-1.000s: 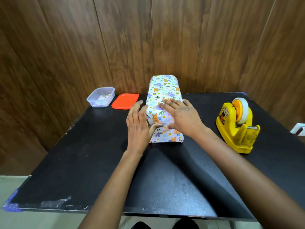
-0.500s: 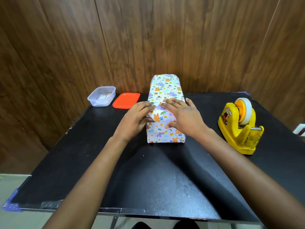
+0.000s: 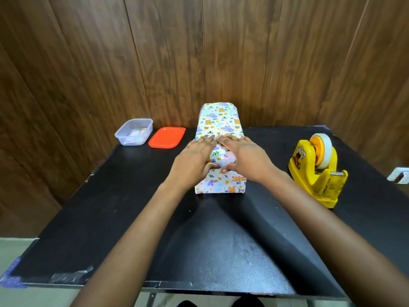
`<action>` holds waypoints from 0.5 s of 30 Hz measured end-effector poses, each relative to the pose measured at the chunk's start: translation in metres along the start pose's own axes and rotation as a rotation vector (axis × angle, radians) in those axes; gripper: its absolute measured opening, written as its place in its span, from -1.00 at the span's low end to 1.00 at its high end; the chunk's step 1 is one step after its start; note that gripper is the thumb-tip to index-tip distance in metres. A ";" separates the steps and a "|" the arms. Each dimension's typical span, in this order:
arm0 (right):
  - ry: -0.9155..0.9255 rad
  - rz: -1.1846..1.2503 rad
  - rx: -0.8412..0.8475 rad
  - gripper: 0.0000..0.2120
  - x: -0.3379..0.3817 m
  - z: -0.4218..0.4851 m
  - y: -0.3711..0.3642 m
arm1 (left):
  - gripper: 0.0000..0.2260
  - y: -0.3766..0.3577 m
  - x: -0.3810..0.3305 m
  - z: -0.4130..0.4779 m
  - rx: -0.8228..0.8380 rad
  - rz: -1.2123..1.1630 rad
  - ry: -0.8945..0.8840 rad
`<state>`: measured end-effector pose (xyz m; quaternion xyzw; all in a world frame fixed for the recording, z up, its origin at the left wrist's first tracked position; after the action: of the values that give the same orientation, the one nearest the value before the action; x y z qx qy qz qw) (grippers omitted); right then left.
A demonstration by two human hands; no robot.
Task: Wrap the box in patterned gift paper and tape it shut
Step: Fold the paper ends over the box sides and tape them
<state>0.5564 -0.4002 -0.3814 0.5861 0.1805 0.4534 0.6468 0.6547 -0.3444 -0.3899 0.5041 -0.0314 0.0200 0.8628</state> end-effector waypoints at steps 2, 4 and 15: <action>-0.034 0.186 0.065 -0.29 -0.006 0.001 0.006 | -0.42 0.000 0.001 0.000 0.002 0.005 -0.008; -0.025 0.269 0.123 -0.39 -0.007 0.001 0.008 | -0.42 -0.001 0.001 0.000 0.006 0.013 0.000; -0.045 0.208 0.124 -0.33 -0.010 0.004 0.008 | -0.39 0.004 -0.002 -0.003 0.008 0.057 0.032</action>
<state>0.5511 -0.4110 -0.3761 0.6506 0.1316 0.4928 0.5627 0.6526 -0.3400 -0.3876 0.5061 -0.0320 0.0526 0.8603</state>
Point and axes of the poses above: each hand's wrist, its own z-axis towards the middle knuckle, its own y-axis out of the back of the hand, x = y × z, the point moved 7 cm from there along z, towards the middle knuckle, and after that the axes turned 9 degrees about z, right-handed, at the moved point
